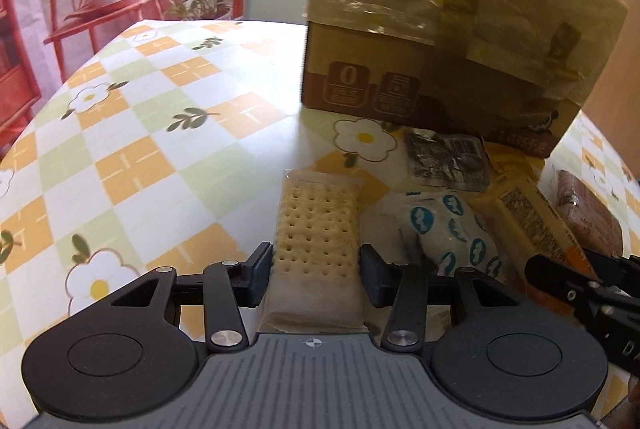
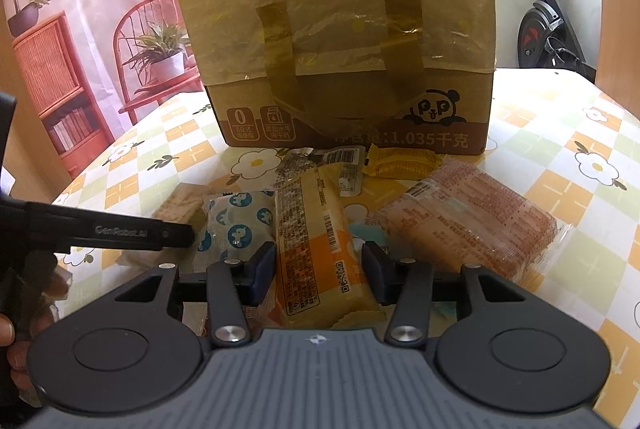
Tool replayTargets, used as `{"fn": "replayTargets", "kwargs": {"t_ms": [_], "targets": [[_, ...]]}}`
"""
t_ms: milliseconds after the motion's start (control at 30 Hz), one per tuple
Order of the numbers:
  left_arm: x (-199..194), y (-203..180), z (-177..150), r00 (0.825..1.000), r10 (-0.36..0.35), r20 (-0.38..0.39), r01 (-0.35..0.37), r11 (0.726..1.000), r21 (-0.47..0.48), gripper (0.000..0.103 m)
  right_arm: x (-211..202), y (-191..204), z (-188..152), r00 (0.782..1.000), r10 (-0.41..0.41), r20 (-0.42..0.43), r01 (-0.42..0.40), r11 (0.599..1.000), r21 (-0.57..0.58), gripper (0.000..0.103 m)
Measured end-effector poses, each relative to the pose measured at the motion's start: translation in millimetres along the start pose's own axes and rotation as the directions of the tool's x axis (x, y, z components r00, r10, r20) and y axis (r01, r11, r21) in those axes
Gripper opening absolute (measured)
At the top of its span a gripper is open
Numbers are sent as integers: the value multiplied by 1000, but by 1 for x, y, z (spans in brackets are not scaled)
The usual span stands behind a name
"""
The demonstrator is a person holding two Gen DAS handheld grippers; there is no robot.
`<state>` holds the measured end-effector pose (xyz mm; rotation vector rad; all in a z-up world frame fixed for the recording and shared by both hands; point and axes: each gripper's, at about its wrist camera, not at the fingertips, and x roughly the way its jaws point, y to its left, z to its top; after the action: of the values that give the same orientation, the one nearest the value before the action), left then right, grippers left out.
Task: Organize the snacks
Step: 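Close the left gripper on the cracker pack while the right gripper closes on the yellow bar pack, then lift both packs and carry them over the floor box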
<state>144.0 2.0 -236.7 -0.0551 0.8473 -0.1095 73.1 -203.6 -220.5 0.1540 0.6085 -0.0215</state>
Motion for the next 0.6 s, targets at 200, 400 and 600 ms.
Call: {"fn": "replayTargets", "kwargs": {"t_ms": [200, 400, 600], "targets": [[0, 0, -1, 1000, 1, 5, -1, 1000, 9, 50, 1, 10, 4, 1000, 5, 19, -3, 997, -76, 50], [-1, -2, -4, 1000, 2, 14, -3, 1000, 28, 50, 12, 22, 0, 999, -28, 24, 32, 984, -174, 50], [-3, -5, -7, 1000, 6, 22, -7, 999, 42, 53, 18, 15, -5, 999, -24, 42, 31, 986, -162, 50]]}}
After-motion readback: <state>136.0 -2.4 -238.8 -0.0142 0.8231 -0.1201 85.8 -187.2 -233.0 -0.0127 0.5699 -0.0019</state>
